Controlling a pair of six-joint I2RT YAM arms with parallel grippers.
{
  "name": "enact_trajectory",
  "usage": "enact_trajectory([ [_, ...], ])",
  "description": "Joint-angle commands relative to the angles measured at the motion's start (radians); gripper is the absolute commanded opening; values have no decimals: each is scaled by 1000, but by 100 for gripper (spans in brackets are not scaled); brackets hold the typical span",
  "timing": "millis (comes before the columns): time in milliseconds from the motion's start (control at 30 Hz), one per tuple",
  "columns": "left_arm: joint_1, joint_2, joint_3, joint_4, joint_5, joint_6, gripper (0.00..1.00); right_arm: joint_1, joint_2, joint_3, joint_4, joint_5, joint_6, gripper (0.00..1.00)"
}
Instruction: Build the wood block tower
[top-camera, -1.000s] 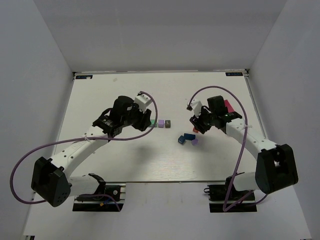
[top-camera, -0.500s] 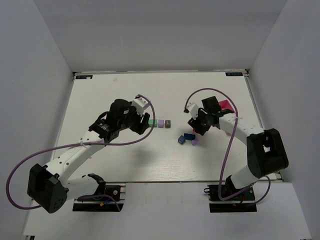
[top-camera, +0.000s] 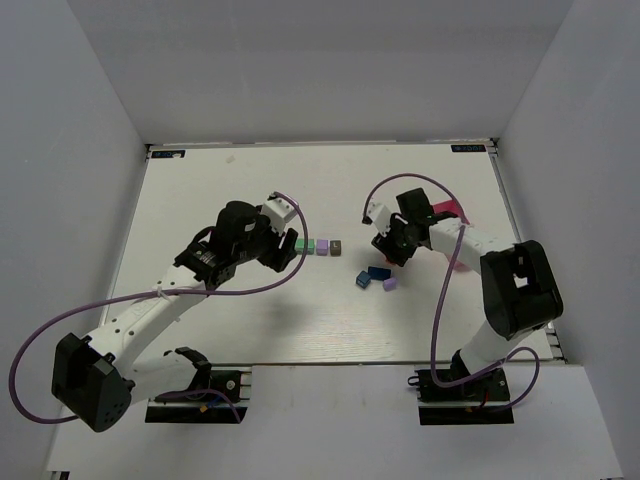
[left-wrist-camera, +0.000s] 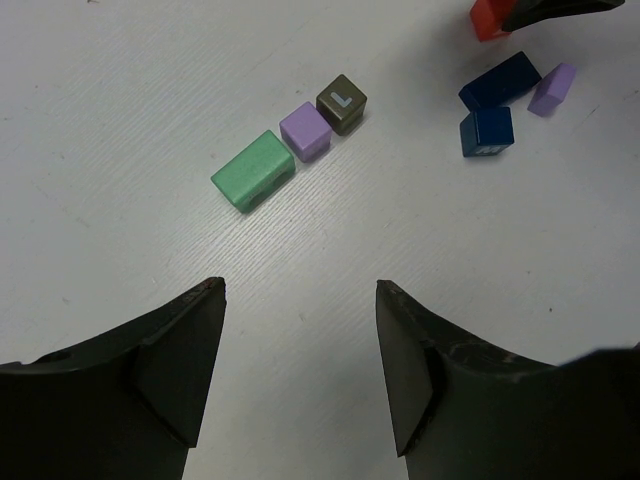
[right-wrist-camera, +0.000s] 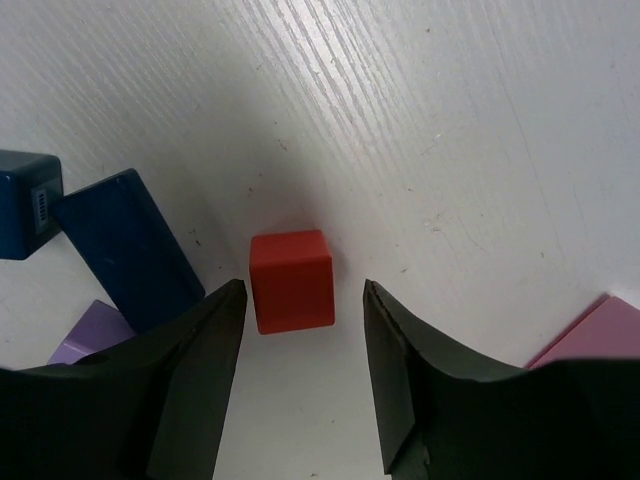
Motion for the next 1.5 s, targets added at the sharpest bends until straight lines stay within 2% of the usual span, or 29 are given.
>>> enact_trajectory([
  [0,-4,-30,-4,2,19,6,72,7,21,43,-15,-2,-26,55],
  [200,-4,-30,-4,12,28,6,72,6,22,46,-32,-17,-39,52],
  [333,-4,-30,-4,12,28,6,72,10,22,52,-52,-40,-54,38],
  [367,5,-30,-4,12,28,6,72,7,24,53,-58,-45,-60,29],
  [567,5,-39,-13,21,48,-3,71,24,-57,93,-87,-147,-79,20],
  [833,5,-80,-22,42,59,-21,71,91,-16,237,-185,-239,-111,17],
  [1300,14,-143,-32,61,40,-30,71,242,225,596,-277,-194,-118,17],
  [1467,14,-177,-32,71,29,-30,71,282,288,661,-293,-164,-118,17],
])
